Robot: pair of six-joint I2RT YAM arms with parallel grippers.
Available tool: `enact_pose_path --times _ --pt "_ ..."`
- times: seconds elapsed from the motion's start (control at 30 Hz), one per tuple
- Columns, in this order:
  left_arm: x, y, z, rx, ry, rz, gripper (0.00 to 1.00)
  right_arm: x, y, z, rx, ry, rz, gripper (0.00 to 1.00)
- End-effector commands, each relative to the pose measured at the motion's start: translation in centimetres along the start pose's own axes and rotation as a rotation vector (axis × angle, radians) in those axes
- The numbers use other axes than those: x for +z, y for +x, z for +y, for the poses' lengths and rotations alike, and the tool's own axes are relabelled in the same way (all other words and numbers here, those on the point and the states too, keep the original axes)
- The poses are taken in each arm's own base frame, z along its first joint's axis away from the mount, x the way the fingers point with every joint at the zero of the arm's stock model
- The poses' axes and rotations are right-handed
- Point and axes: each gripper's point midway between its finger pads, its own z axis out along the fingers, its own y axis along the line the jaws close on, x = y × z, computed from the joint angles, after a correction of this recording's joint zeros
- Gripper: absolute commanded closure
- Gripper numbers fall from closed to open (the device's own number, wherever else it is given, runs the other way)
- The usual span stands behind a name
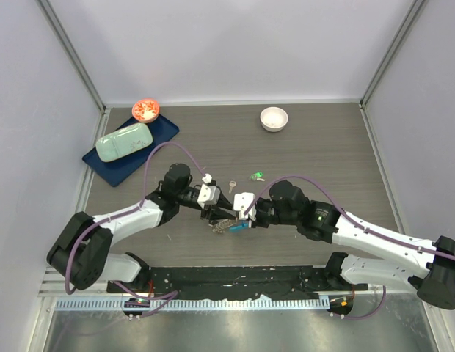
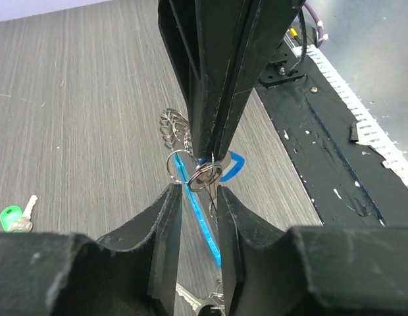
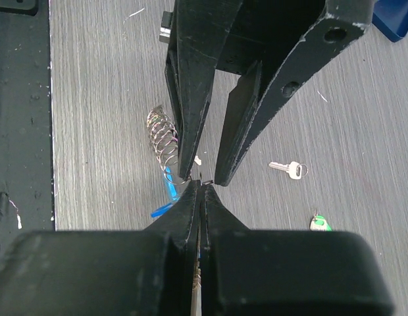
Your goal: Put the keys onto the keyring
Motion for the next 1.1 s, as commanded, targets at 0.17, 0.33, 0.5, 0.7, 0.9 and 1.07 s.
enact_pose_path --times 0.17,0.33,0.5,0.7,0.9,1.07 --pt "0.25 -0.27 -0.11 0.002 0.072 -0.005 0.73 -0.59 -3.31 -1.31 -0.026 0.026 -0.087 0.99" --pt "0.29 -0.57 -0.03 0.011 0.071 -0.018 0.72 -0.43 -3.36 -1.21 -0.022 0.016 -0.089 0.99" --pt "0.45 -1.02 0.46 0.028 0.059 -0.038 0.72 -0.39 -3.47 -1.05 -0.02 0.008 -0.093 0.99" --pt "0.51 -1.2 0.35 0.016 0.068 -0.048 0.76 -0.38 -3.41 -1.08 -0.018 0.01 -0.092 0.99" --pt "0.44 -1.14 0.17 0.013 0.067 -0.047 0.98 -0.48 -3.31 -1.28 -0.017 0.021 -0.086 0.99" --pt "-0.03 -0.65 0.1 0.006 0.035 -0.032 1.0 -1.34 -3.35 -1.63 -0.018 0.05 -0.078 0.99"
